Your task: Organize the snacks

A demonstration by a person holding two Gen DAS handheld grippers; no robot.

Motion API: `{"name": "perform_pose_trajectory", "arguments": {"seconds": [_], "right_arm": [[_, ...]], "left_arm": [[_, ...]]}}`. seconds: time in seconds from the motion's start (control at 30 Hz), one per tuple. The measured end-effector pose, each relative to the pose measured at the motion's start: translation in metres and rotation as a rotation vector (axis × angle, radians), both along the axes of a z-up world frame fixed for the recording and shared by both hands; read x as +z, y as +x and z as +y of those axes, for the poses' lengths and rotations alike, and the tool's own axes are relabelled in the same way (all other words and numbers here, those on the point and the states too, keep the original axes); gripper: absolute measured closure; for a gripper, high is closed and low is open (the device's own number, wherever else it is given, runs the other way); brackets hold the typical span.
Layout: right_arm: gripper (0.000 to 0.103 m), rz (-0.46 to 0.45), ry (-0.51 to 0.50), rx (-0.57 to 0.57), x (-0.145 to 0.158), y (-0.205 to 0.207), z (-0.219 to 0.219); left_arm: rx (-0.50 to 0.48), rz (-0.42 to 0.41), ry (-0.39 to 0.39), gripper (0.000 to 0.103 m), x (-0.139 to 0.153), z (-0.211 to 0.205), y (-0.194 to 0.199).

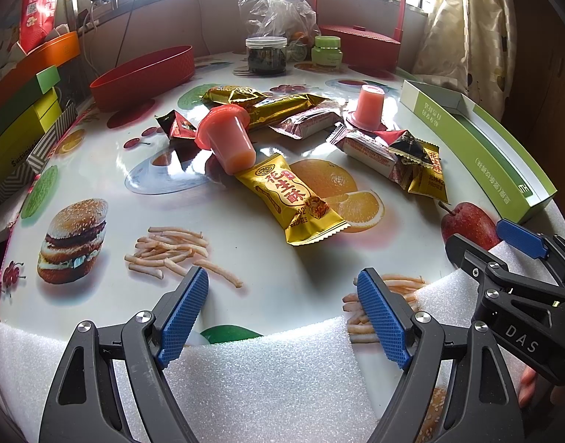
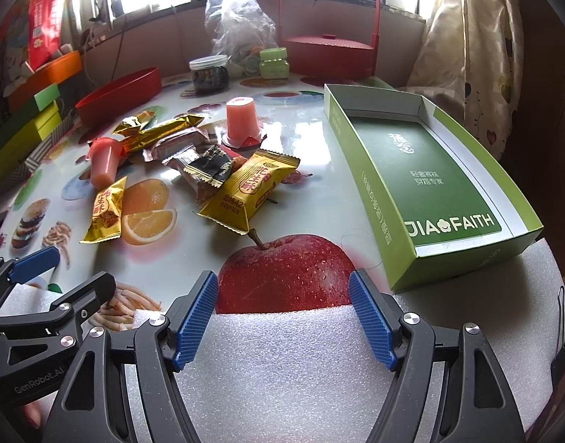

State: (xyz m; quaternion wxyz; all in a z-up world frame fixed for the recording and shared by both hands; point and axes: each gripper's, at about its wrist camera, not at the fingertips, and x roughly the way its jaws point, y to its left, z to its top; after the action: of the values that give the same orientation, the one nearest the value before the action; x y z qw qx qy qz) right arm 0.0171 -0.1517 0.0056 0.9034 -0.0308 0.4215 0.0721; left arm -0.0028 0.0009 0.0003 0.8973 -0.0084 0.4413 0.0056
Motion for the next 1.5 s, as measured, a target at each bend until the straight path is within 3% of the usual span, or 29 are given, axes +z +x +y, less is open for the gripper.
{"name": "perform_pose_trajectory", "arguments": {"seconds": [0.93,1.2,1.5], "right_arm": [[0.029,-0.003,0.002,0.0,-0.001,0.001,0.0],[0.029,0.019,0.062,0.007,0.009,0.003,-0.01],[0.029,-0.033,0.161,-0.043,0.042,0.026,-0.026]], "left_arm": [[0.0,0.008,-0.007,0.02,0.001,-0.001,0.004],[-0.056,0.031,-0.145,0.02,0.011,0.008,0.007],[-0.006,0.027,-0.196,0.02,0.025,0.022,0.021]]}}
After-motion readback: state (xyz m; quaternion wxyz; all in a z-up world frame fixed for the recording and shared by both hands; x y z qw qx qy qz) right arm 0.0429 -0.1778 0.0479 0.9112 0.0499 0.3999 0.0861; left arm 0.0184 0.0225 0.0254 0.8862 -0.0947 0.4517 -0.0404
